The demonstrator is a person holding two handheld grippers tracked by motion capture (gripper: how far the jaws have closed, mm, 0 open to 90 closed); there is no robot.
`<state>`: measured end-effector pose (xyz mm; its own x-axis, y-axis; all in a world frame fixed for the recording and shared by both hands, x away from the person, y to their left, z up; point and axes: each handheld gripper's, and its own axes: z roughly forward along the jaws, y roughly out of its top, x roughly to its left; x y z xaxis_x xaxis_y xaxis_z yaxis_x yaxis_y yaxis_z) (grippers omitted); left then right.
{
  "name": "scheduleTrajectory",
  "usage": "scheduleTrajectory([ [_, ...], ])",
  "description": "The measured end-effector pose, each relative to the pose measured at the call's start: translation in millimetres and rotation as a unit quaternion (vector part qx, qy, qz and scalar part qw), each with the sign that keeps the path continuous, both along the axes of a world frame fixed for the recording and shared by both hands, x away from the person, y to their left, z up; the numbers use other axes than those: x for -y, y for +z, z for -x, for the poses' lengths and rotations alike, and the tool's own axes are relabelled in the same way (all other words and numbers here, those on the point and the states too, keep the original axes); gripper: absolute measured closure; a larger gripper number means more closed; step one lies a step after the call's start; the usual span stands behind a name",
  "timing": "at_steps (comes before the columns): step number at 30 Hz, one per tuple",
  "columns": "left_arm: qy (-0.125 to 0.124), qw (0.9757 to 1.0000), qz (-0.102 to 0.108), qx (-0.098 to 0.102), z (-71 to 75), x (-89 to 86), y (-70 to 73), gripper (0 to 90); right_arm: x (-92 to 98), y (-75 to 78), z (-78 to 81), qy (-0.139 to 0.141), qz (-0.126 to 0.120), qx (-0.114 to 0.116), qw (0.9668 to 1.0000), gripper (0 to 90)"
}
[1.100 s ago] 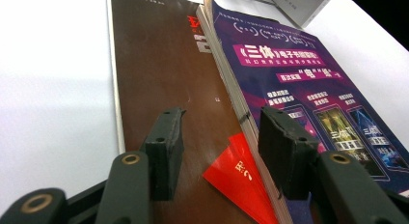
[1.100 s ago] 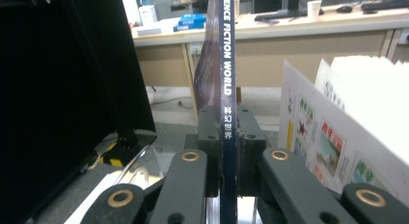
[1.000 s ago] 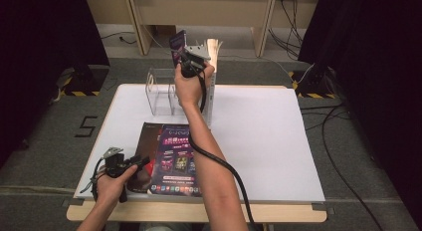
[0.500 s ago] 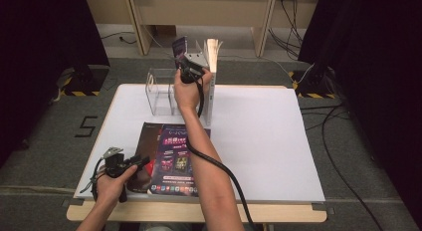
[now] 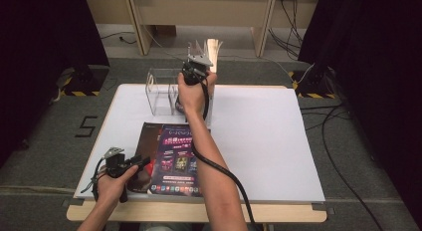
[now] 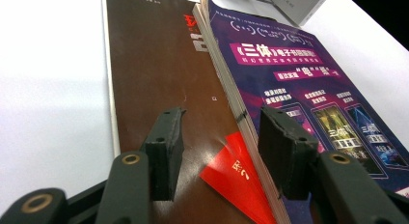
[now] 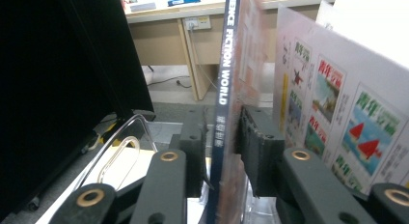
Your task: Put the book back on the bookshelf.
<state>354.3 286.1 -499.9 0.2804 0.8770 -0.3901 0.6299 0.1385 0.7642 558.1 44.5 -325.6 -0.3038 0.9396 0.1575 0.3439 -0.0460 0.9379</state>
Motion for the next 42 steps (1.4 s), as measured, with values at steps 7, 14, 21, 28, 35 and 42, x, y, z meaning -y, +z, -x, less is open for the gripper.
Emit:
scheduleTrajectory([
  [7, 0.000, 1.0000, 0.001, 0.000, 0.2, 0.3, 0.4, 50.7, -1.7, 6.1, -2.5, -0.005, 0.002, -0.002, 1.0000, 64.6],
  [14, -0.001, 1.0000, 0.001, 0.000, 0.5, -0.8, 1.1, 50.7, -8.2, 9.0, -3.9, -0.018, 0.003, -0.002, 0.9998, 64.0],
  [21, -0.001, 1.0000, 0.003, 0.001, 0.3, -0.3, 1.1, 50.7, -10.2, 12.6, -11.6, -0.040, 0.018, -0.007, 0.9990, 70.3],
  [28, -0.002, 1.0000, 0.002, 0.002, -0.1, 1.3, 0.9, 50.7, -6.8, 16.4, -13.6, -0.044, 0.020, -0.024, 0.9985, 81.1],
  [35, -0.005, 1.0000, 0.000, 0.000, -0.4, 3.0, -0.1, 50.8, -4.6, 21.5, -14.4, -0.047, 0.024, -0.047, 0.9975, 83.2],
  [42, -0.006, 1.0000, 0.000, -0.001, -0.5, 3.8, -0.1, 50.8, -3.3, 25.7, -20.4, -0.045, 0.017, -0.067, 0.9966, 73.2],
])
